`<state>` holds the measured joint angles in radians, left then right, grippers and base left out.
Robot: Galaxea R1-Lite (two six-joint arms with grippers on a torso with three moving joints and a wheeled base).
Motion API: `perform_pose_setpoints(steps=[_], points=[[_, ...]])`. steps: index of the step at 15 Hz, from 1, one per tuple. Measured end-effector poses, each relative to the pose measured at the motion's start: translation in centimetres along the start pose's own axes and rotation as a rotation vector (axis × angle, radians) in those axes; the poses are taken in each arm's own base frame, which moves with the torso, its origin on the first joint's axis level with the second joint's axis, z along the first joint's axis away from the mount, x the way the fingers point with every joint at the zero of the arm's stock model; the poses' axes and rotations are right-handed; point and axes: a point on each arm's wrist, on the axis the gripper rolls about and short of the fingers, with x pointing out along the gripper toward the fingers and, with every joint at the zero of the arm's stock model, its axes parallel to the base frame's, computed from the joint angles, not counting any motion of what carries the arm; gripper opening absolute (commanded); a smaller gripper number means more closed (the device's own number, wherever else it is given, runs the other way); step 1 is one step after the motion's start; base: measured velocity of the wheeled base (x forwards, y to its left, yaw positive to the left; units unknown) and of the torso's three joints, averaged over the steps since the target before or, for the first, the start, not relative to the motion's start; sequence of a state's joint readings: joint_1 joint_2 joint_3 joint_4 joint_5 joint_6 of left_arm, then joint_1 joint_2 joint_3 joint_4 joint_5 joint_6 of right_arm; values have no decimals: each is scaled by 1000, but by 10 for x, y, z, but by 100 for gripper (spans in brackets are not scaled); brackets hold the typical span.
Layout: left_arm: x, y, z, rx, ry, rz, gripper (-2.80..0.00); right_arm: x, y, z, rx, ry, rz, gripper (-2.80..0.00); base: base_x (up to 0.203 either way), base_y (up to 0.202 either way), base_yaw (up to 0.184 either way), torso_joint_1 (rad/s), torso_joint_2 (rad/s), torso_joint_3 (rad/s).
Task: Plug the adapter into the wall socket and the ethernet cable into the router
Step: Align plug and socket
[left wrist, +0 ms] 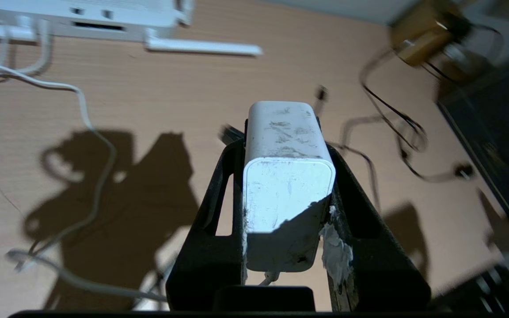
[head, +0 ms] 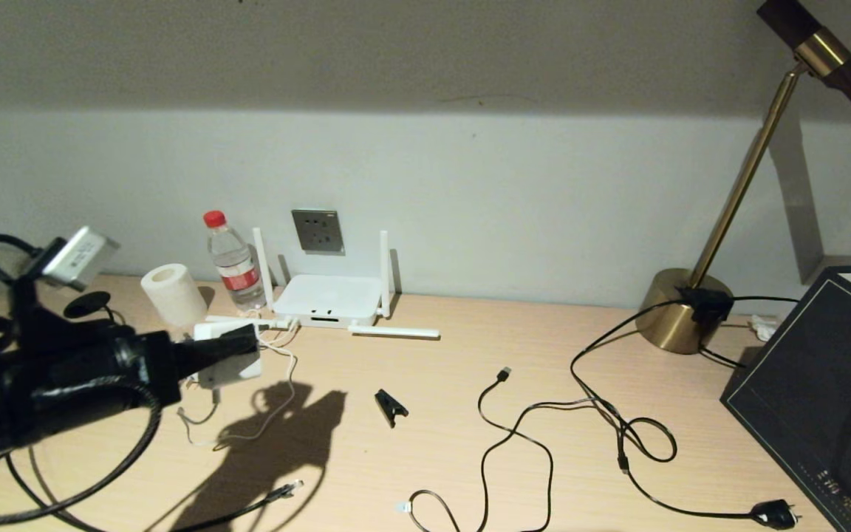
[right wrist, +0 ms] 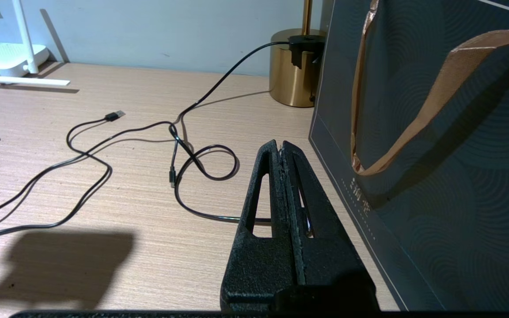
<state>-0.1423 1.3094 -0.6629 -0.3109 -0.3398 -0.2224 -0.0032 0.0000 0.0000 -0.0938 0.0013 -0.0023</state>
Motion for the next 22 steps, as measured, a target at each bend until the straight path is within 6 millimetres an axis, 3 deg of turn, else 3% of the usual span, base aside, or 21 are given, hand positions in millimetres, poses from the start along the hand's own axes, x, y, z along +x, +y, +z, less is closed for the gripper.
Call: perform_pose_setpoints(steps=[5, 8, 11, 16, 22], points=[[101, 41, 9, 68, -241, 187, -280, 0, 0, 0, 0, 0, 0, -280, 0, 0, 0, 0, 0, 0], [148, 59, 31, 139, -400, 233, -280, 0, 0, 0, 0, 0, 0, -280, 0, 0, 0, 0, 0, 0], [182, 70, 27, 237, -406, 261, -280, 0, 0, 0, 0, 0, 0, -280, 0, 0, 0, 0, 0, 0], [201, 76, 11, 286, -450, 271, -280, 0, 0, 0, -1, 0, 0, -280, 0, 0, 0, 0, 0, 0], [203, 73, 6, 303, -516, 250, -280, 0, 0, 0, 0, 0, 0, -280, 0, 0, 0, 0, 0, 0]])
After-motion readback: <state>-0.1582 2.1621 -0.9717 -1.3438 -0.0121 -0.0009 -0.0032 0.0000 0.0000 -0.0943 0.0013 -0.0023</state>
